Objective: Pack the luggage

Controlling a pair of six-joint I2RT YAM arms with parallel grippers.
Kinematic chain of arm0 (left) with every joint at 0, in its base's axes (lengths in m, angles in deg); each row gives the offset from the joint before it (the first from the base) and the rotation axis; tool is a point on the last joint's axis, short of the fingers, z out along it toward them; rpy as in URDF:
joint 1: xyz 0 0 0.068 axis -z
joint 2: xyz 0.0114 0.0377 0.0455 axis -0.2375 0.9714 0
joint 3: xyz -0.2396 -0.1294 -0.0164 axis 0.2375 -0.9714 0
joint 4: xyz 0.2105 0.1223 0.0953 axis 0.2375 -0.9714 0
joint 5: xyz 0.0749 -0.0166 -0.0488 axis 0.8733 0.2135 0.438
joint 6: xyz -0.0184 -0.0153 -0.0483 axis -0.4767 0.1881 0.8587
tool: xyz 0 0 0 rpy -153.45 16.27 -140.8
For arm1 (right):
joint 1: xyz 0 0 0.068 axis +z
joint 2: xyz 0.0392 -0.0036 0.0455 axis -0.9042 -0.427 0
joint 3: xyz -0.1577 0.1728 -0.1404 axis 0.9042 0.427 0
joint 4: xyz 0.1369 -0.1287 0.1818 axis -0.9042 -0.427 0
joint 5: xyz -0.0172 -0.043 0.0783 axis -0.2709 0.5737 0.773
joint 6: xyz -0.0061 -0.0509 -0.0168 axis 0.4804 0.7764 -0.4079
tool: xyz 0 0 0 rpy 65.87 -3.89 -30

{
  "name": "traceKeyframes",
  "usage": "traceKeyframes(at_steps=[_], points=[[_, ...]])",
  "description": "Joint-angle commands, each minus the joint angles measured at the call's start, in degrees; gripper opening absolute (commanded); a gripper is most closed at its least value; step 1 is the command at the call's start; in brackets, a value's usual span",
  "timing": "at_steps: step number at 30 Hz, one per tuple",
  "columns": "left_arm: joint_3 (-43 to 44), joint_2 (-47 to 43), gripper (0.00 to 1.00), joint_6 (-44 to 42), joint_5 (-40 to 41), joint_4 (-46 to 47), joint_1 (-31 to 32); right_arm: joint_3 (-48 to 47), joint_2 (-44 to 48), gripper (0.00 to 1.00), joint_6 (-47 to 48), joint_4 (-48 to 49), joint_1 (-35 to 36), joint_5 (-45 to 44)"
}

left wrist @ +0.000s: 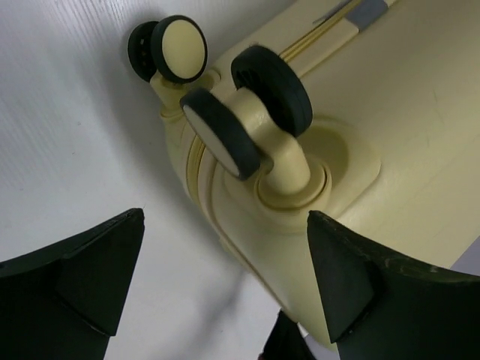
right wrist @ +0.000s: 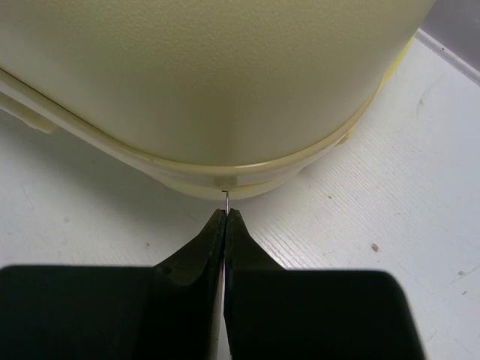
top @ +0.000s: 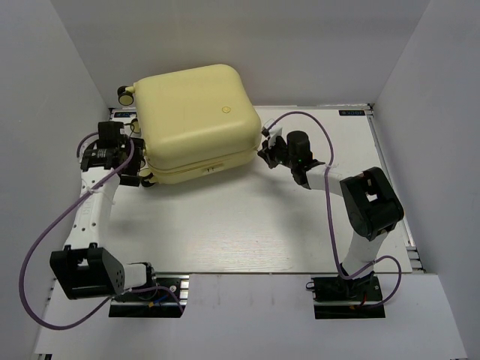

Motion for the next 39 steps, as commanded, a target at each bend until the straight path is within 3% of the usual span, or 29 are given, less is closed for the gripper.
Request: traceKeyframes(at_steps=[1,8,12,13,15,16,17,19,22,25,27,31,35,39], points=[[1.86,2.89,1.00,5.28,2.94,2.71,0.23,-2.25,0.32,0.00,3.12,-1.82,0.13,-2.67],[3.43,9.20,0.99,9.77,8.03,3.69,1.10,-2.34,-0.03,0.00,3.56,-3.32,0.04,-2.49],[7.93,13.79,0.87,10.91,11.03,-2.03,1.81,-2.25,-0.03,0.00,2.60,-3.15,0.13,-2.23],[7.32,14.14,0.80,10.57,10.50,-1.51,1.90,-2.16,0.05,0.00,2.25,-2.97,0.22,-2.14],[6.26,15.55,0.50,8.56,8.31,3.22,2.34,-2.07,0.32,0.00,2.24,-2.88,0.13,-1.97],[5.74,15.90,0.32,8.37,7.43,5.24,2.43,-1.90,0.58,0.00,2.24,-2.80,0.13,-1.97],[5.90,17.64,0.00,7.76,6.90,5.87,2.60,-1.46,1.02,0.00,2.07,-2.45,0.13,-1.88],[7.56,19.06,0.00,4.95,5.76,5.61,2.60,-0.41,1.81,0.00,2.16,-2.09,0.13,-2.84],[8.11,20.21,0.00,-8.00,5.49,4.65,2.87,0.29,2.87,0.00,2.42,-0.70,0.04,-9.07],[3.39,16.45,0.00,-18.48,5.84,7.80,1.82,0.13,2.43,0.00,-1.09,0.72,-0.22,-23.29],[1.61,14.68,0.00,-19.75,4.88,8.07,-0.46,-0.93,0.94,0.00,-4.07,0.90,-0.13,-34.35],[-0.95,15.02,0.00,-26.08,-0.13,8.16,-7.23,-3.83,-3.80,0.00,-7.41,2.48,-0.13,-45.10],[1.16,19.67,0.00,-30.29,-3.73,6.93,-9.96,-9.09,-8.11,0.00,-6.21,4.14,-0.48,-46.18],[6.15,26.09,0.00,-33.20,-5.76,7.19,-11.46,-11.82,-12.94,0.00,2.07,14.58,-1.01,-35.06]])
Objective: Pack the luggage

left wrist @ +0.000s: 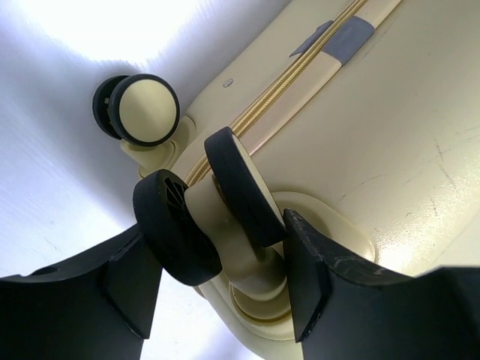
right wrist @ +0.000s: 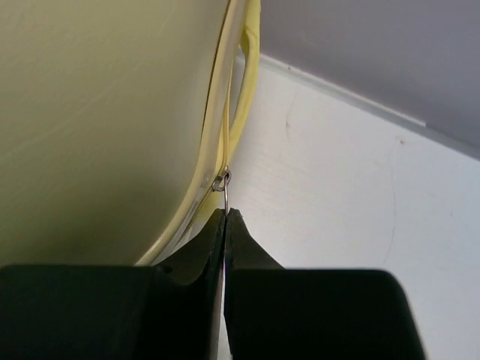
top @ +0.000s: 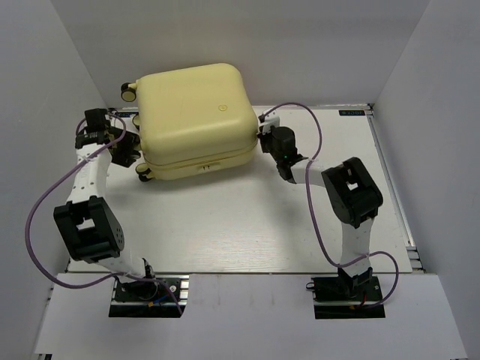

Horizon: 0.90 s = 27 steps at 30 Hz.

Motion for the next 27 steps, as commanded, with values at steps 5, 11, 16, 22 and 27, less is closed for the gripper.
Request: traceKeyframes(at_steps=[5,11,16,22,27], points=[[8.10,15.04,0.00,-19.12,3.74,-6.22,-2.43,-9.36,-10.19,0.00,9.99,5.90,-6.02,11.57],[20.65,23.30,0.00,-22.90,5.93,-6.76,-1.47,-20.25,-16.27,0.00,11.93,4.41,-7.17,22.50],[39.81,35.25,0.00,-27.99,8.83,-12.99,-2.26,-25.09,-19.95,0.00,10.35,2.93,-7.87,17.52],[44.16,41.25,0.00,-28.18,9.28,-9.95,-3.75,-43.01,-31.55,0.00,5.52,-0.07,-9.36,0.28],[40.54,39.84,0.00,-29.22,7.97,-6.67,-3.84,-59.94,-42.02,0.00,-0.62,1.76,-11.30,0.36]])
